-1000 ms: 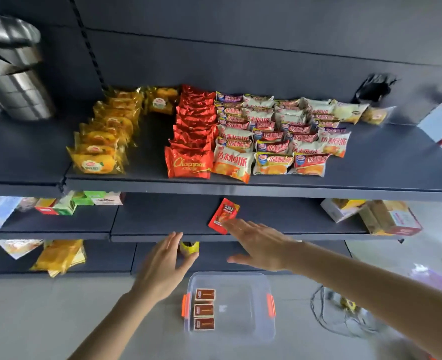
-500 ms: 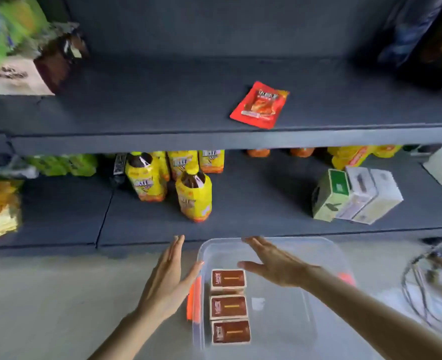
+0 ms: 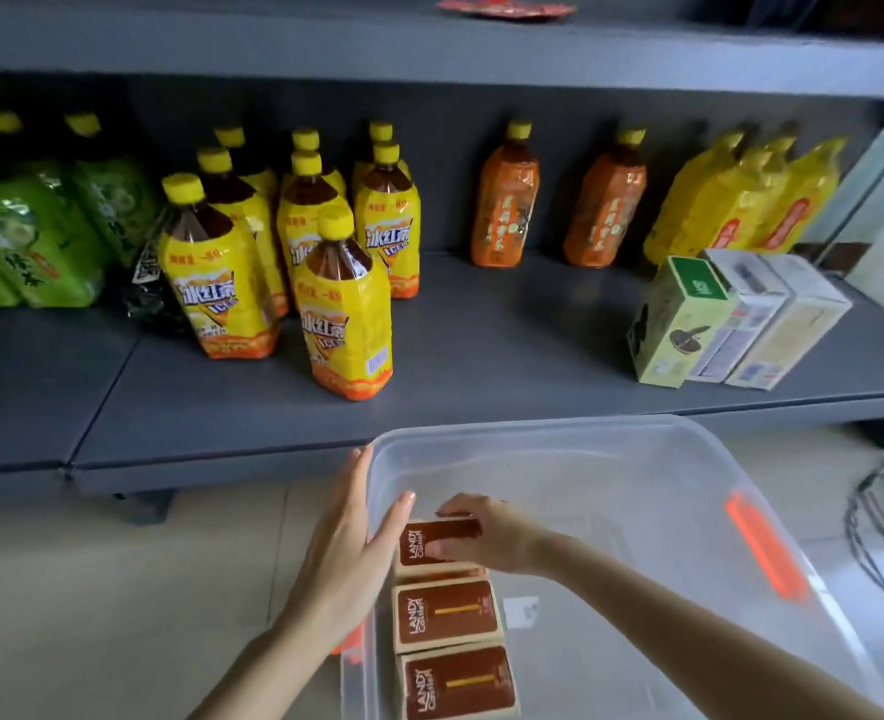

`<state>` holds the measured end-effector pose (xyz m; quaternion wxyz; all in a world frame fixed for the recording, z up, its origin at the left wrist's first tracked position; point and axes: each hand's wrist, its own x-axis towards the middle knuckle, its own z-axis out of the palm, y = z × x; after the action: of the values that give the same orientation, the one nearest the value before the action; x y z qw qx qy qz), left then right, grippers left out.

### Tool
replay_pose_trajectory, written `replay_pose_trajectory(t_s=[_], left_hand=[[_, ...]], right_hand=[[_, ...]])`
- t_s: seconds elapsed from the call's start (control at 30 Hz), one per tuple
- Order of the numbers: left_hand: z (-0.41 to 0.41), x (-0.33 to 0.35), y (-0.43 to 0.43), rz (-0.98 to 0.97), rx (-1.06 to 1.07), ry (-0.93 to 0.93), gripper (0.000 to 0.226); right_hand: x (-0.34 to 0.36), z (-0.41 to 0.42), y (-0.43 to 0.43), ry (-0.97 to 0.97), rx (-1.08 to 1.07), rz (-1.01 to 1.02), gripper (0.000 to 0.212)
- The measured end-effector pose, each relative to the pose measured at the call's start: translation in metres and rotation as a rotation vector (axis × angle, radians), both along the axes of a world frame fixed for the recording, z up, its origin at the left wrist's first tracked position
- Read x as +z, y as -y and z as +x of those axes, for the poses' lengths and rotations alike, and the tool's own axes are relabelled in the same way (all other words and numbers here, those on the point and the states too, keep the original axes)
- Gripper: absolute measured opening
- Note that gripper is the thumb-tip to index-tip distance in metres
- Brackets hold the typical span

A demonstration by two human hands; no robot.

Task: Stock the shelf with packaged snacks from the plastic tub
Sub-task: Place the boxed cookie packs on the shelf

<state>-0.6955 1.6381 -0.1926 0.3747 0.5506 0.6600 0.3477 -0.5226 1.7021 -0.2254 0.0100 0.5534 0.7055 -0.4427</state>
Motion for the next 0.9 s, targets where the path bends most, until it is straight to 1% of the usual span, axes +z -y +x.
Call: replay_pose_trajectory(t_s=[0.13,0.2,0.3,0.4,0.53,0.7,0.8,0.9], left_hand=[[0.001,0.0,0.0,0.018,-0.032,-0.104,0.072],[0.001,-0.003,0.001,0.009,-0.047,-0.155,0.068],[0.001,-0.005,0.003,0.0,-0.035,-0.141,0.066],[0.002,-0.005,0.002,-0.019,-0.034,-0.131,0.071],[0.003,-0.005,0.002,0.0,-0.017,-0.109,0.065],[0.001,-0.006,0.002,-0.01,-0.031,-0.118,0.077],[0.001,-0.008,0.002,0.0,-0.03,-0.134,0.068],[0.001,-0.008,0.001,0.011,-0.033,-0.153,0.061]], right_hand=[[-0.007,-0.001,0.001,0.036,0.016,0.016,0.046],[-0.007,0.001,-0.001,0.036,0.0,0.042,0.046],[-0.007,0.004,-0.003,0.022,-0.052,0.059,0.051],[-0.008,0.007,-0.006,0.002,-0.077,0.072,0.052],[-0.01,0.011,-0.005,-0.031,-0.083,0.076,0.052],[-0.014,0.014,-0.002,-0.06,-0.083,0.048,0.057],[-0.017,0.013,0.001,-0.068,-0.104,0.04,0.054],[-0.015,0.011,0.003,-0.122,-0.186,0.044,0.05]])
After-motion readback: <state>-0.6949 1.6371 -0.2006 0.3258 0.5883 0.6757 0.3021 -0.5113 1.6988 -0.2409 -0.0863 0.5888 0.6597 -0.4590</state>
